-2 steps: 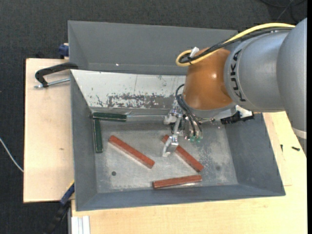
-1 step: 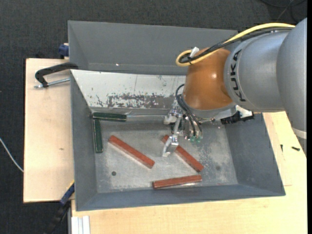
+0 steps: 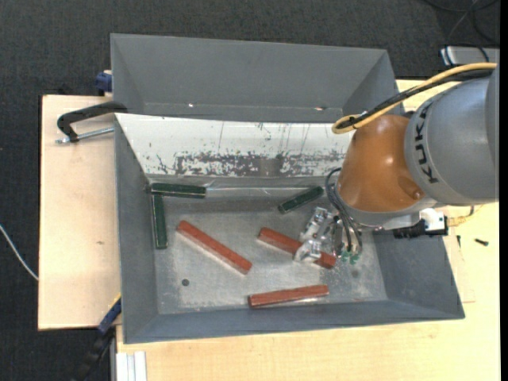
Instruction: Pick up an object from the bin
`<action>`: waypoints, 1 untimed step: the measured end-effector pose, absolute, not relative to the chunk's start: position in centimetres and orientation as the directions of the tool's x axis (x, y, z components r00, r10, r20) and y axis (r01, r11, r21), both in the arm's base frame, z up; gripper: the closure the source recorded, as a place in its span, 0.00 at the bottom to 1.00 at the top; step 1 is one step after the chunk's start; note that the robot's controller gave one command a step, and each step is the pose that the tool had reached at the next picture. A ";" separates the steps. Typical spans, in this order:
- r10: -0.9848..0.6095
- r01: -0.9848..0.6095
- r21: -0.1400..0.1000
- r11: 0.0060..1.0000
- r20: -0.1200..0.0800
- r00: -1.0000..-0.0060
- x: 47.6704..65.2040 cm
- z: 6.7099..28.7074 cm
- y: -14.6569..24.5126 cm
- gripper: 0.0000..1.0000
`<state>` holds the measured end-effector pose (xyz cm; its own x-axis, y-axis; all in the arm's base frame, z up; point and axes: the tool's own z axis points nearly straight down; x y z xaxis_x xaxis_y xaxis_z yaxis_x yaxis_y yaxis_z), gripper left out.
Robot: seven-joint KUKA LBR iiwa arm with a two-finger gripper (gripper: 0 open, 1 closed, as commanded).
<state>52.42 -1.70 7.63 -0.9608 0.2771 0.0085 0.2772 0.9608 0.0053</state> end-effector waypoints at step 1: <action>0.277 0.277 0.005 0.961 0.008 -0.961 52.4 7.6 -1.7 1.00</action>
Offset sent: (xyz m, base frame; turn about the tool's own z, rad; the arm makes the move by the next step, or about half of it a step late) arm 0.0092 0.0116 0.0553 0.0119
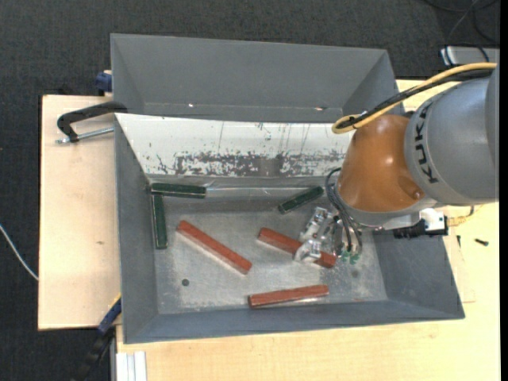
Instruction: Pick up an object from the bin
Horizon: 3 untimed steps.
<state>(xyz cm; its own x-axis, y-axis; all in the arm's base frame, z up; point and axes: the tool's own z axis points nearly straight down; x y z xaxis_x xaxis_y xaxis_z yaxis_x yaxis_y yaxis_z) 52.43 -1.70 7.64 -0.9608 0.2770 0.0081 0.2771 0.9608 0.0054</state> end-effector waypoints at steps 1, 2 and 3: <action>0.285 0.285 0.001 0.959 0.001 -0.959 52.9 10.7 -1.0 1.00; 0.219 0.219 0.000 0.976 -0.001 -0.976 53.4 17.4 -1.1 1.00; 0.209 0.209 0.001 0.978 -0.004 -0.978 53.9 22.7 -0.3 1.00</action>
Offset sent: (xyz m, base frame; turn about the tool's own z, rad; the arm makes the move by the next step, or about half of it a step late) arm 0.0117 0.0034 0.1323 -0.1025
